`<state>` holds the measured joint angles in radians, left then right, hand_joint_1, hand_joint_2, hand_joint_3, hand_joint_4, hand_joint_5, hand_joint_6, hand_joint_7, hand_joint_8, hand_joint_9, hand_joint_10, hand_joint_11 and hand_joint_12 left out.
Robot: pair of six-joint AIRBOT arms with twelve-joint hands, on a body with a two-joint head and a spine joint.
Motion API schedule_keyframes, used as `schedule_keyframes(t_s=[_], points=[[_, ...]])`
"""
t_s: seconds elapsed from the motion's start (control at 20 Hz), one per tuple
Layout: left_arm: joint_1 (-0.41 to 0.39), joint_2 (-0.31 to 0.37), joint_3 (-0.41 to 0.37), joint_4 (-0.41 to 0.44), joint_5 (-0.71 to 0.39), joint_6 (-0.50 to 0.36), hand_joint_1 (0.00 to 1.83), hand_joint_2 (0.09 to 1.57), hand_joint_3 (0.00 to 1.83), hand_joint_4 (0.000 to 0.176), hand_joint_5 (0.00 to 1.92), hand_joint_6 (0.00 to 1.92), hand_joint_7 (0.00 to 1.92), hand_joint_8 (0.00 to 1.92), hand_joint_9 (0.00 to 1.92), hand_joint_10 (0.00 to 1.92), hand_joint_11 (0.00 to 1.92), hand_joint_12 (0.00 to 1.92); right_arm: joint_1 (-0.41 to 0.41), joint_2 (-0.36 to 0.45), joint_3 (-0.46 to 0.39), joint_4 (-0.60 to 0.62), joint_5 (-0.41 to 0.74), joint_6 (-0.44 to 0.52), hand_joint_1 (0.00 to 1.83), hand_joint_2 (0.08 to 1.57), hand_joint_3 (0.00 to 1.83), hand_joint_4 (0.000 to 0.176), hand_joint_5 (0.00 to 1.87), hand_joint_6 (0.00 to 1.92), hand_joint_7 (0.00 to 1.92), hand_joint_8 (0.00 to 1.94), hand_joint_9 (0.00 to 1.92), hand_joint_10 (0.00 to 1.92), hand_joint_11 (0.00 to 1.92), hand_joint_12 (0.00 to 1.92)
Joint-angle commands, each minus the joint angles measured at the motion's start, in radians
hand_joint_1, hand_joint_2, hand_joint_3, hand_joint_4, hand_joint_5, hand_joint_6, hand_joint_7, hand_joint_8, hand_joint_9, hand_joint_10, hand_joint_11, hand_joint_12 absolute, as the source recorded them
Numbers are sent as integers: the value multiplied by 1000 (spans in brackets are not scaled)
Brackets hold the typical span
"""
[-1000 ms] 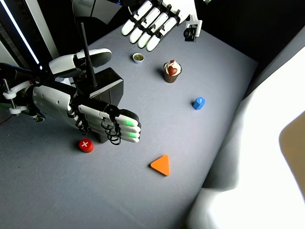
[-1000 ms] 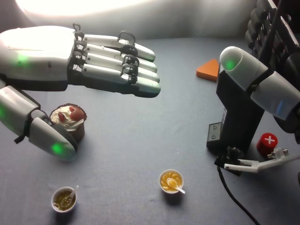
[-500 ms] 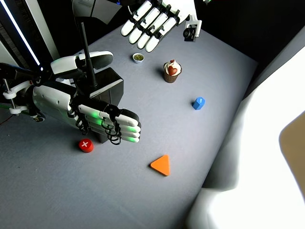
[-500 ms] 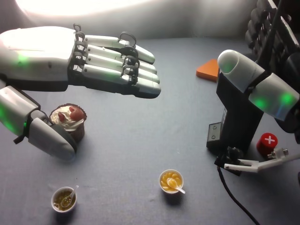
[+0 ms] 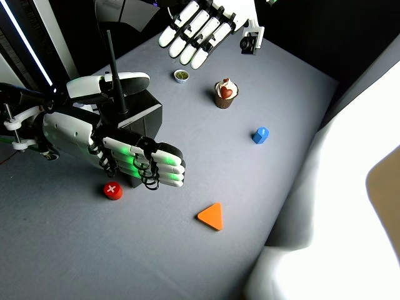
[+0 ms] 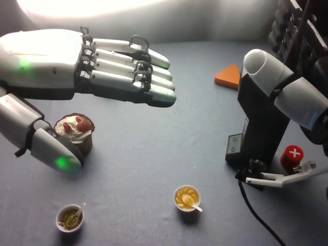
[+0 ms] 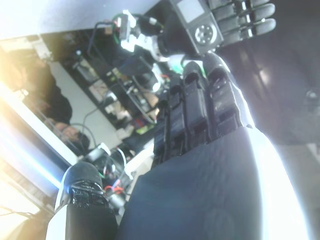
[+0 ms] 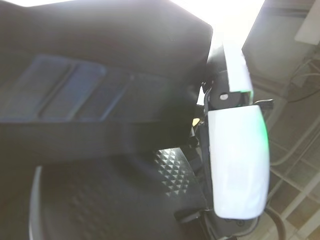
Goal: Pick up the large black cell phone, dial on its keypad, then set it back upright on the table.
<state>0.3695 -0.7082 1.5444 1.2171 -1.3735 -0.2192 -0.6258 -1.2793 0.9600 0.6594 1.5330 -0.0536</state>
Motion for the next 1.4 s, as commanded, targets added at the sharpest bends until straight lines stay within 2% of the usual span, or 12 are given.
schedule_keyframes(t_s=[0.0, 0.1, 0.2, 0.3, 0.4, 0.45, 0.6, 0.85, 1.1, 1.3, 1.35], points=[[-24, 0, -7, -92, -60, -9, 0, 1072, 0, 0, 162, 4, 218, 5, 183, 5, 0, 372, 7, 7, 2, -65, 97, 11, 1004, 1164, 3, 0, 65, 6, 65, 3, 43, 3, 7, 158], [-24, 0, -7, -92, -60, -11, 0, 1068, 0, 0, 159, 1, 208, 1, 171, 0, 0, 336, 7, 7, 4, -65, 97, 11, 1045, 1156, 0, 0, 59, 4, 56, 4, 39, 4, 0, 175], [-24, 0, -7, -92, -59, -11, 0, 1070, 0, 0, 156, 0, 211, 4, 180, 3, 0, 387, 7, 7, 6, -65, 97, 11, 1140, 1099, 0, 0, 100, 7, 94, 7, 69, 7, 0, 268], [-24, 0, -7, -92, -59, -12, 0, 1072, 0, 0, 149, 1, 201, 3, 173, 2, 0, 364, 7, 7, 7, -65, 97, 11, 1092, 1066, 0, 0, 88, 3, 84, 4, 54, 3, 0, 276], [-24, 0, -7, -92, -59, -14, 0, 1069, 0, 0, 161, 4, 214, 6, 182, 4, 0, 379, 7, 7, 8, -65, 97, 11, 845, 1012, 0, 0, 5, 0, 6, 0, 1, 0, 0, 22], [-24, 0, -7, -92, -59, -15, 0, 1071, 1, 0, 167, 6, 221, 8, 188, 6, 0, 382, 7, 7, 8, -65, 97, 11, 769, 973, 0, 0, 0, 0, 0, 0, 0, 0, 0, 4], [-24, 0, -8, -92, -60, -18, 0, 1063, 0, 0, 179, 5, 225, 4, 189, 3, 0, 406, 7, 7, 9, -65, 96, 11, 717, 946, 0, 0, 0, 0, 0, 0, 0, 0, 0, 0], [-24, 0, -9, -91, -61, -24, 0, 1066, 0, 0, 162, 1, 222, 4, 188, 2, 0, 383, 7, 7, 10, -64, 93, 11, 713, 934, 0, 0, 0, 0, 0, 0, 0, 0, 0, 0], [-24, 0, -19, -90, -60, -32, 0, 1068, 0, 0, 149, 0, 187, 0, 165, 0, 0, 374, -3, 7, 11, -63, 88, 11, 793, 924, 0, 0, 0, 0, 0, 0, 0, 0, 0, 0], [-24, 0, -21, -87, -64, -34, 0, 1071, 1, 0, 172, 2, 223, 5, 195, 6, 0, 476, -13, 7, 21, -56, 88, 11, 756, 959, 0, 0, 0, 0, 0, 0, 0, 0, 0, 0], [-24, 0, -21, -84, -64, -34, 0, 1069, 0, 0, 175, 2, 220, 2, 192, 3, 0, 454, -16, 7, 23, -55, 88, 11, 793, 943, 0, 0, 0, 0, 0, 0, 0, 0, 0, 0]])
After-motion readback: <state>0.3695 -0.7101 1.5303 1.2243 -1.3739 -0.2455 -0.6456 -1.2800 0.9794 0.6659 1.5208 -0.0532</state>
